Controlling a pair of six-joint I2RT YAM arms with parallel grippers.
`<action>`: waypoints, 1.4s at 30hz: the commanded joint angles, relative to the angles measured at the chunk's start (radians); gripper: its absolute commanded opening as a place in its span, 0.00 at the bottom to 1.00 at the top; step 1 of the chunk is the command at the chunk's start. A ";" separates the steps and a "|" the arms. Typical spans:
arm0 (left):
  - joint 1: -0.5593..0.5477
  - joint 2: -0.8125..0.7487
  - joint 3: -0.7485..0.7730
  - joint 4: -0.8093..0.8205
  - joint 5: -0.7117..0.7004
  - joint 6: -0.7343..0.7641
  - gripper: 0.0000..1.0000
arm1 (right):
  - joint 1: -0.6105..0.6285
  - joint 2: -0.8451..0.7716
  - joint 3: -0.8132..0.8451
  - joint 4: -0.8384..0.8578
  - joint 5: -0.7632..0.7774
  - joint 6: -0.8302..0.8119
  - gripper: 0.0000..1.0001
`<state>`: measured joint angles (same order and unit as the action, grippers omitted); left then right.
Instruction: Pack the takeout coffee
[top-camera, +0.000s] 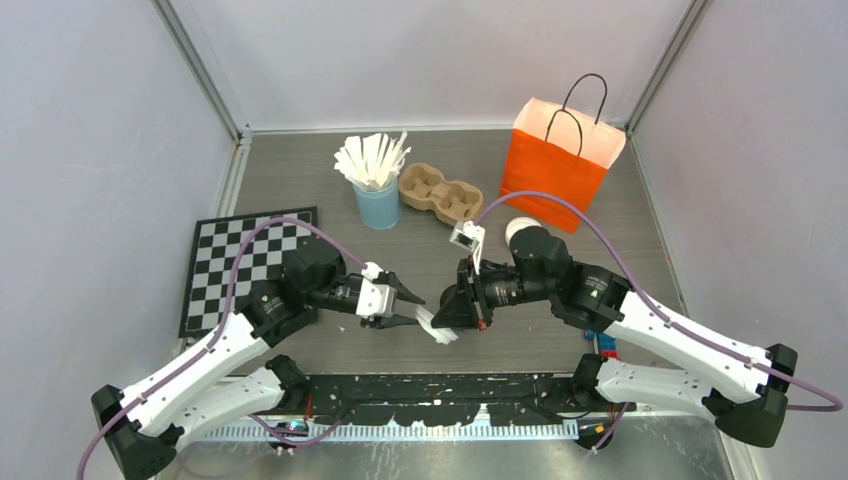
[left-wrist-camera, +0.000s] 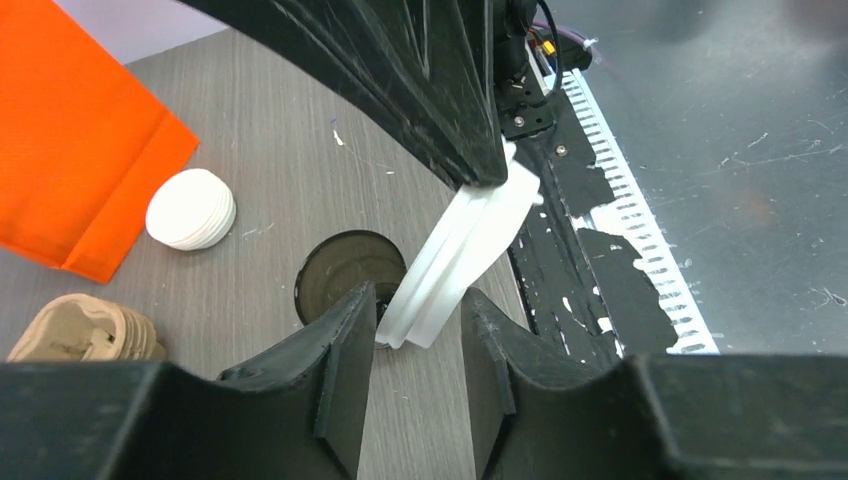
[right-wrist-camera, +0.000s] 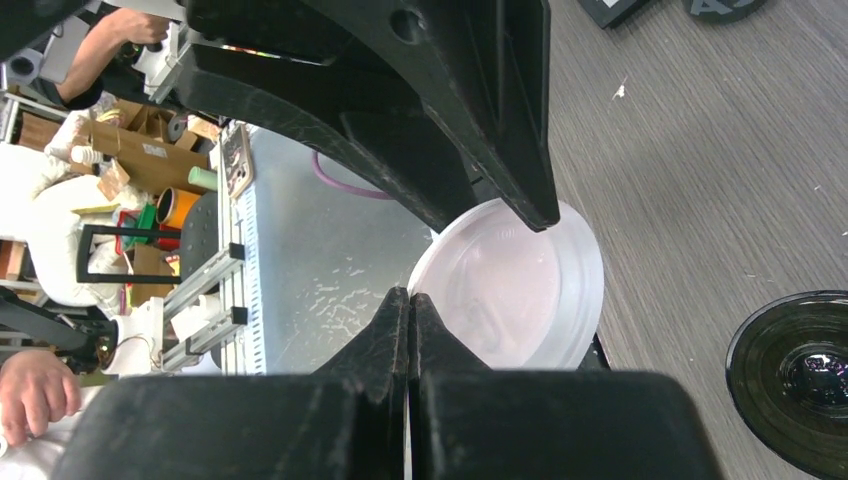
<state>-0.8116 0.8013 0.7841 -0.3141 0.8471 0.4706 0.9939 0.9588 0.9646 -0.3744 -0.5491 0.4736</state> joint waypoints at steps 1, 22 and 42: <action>-0.009 -0.013 -0.021 0.081 0.008 -0.034 0.36 | 0.005 -0.039 -0.002 0.020 0.016 -0.017 0.00; -0.009 -0.056 -0.185 0.457 -0.350 -0.637 0.27 | 0.006 -0.356 -0.053 -0.077 0.730 0.055 0.54; -0.009 0.290 0.006 0.269 -0.517 -1.255 0.28 | -0.002 -0.295 -0.156 -0.195 0.926 0.141 0.68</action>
<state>-0.8188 1.0996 0.7799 -0.0521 0.3477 -0.6777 0.9939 0.6075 0.8047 -0.5800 0.3527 0.5987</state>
